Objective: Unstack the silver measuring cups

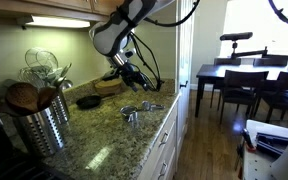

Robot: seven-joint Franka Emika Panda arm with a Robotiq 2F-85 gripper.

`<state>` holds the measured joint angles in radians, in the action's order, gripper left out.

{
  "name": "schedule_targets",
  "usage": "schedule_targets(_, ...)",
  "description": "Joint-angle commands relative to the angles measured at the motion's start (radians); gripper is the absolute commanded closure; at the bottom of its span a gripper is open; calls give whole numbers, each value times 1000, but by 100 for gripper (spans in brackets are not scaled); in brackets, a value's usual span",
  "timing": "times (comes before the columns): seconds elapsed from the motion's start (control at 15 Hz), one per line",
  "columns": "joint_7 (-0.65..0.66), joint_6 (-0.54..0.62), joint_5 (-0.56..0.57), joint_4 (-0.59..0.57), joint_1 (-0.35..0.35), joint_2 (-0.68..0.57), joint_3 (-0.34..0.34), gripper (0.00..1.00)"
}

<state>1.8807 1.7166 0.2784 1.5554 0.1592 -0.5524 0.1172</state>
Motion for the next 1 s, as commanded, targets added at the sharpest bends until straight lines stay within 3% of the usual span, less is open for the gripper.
schedule_targets(0.0, 97, -73, -51, 19, 9, 50, -19, 0)
schedule_targets(0.53, 264, -116, -164, 37, 14, 60, -58, 0)
schedule_targets(0.93, 405, -139, -188, 63, 18, 67, -61, 0)
